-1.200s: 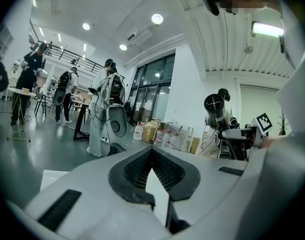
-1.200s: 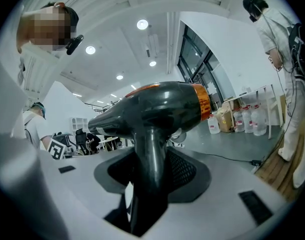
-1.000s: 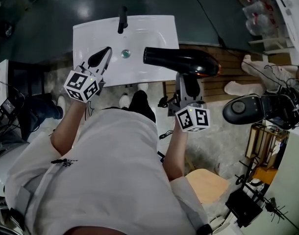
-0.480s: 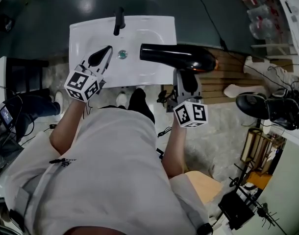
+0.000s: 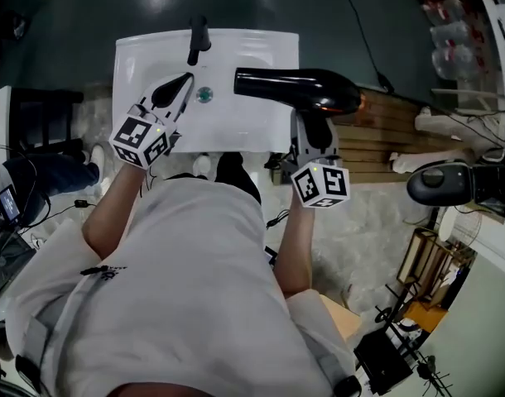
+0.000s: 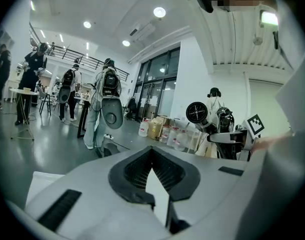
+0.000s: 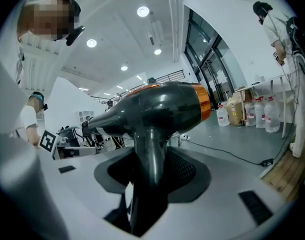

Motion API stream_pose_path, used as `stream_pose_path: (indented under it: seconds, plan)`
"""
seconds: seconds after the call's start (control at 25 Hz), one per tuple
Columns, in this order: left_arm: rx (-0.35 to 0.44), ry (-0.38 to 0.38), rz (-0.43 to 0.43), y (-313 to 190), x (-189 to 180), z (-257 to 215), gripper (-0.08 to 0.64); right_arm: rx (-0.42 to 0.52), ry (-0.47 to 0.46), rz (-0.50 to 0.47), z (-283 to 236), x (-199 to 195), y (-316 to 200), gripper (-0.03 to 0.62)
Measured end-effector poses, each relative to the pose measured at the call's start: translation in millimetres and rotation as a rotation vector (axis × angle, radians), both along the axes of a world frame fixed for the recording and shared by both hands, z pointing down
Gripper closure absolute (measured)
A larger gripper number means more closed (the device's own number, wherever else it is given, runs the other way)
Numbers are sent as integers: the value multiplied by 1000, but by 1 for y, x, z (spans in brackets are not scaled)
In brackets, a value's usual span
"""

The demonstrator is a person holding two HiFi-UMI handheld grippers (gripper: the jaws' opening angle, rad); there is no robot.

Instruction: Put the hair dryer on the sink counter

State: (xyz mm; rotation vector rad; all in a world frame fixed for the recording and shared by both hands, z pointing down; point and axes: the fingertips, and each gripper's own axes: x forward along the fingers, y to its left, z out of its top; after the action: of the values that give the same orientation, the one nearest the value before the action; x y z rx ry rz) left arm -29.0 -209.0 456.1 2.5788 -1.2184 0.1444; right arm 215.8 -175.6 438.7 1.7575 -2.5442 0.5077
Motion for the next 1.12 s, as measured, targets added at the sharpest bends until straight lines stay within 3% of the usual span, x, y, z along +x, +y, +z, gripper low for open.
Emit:
stream_pose_path:
  seconds: [0.28,0.52,1.12]
  plan:
    - [-22,-2,-31,-18,11,5,558,-50,-9,-39,18,2,-35,413]
    - [-44,-6,-53,-64,19,9,558,-107,-20,-58,40,2,-94,413]
    - [-100,-12,-136,-89,31,35,558,-226,-52,-118,94,-10,-149,413]
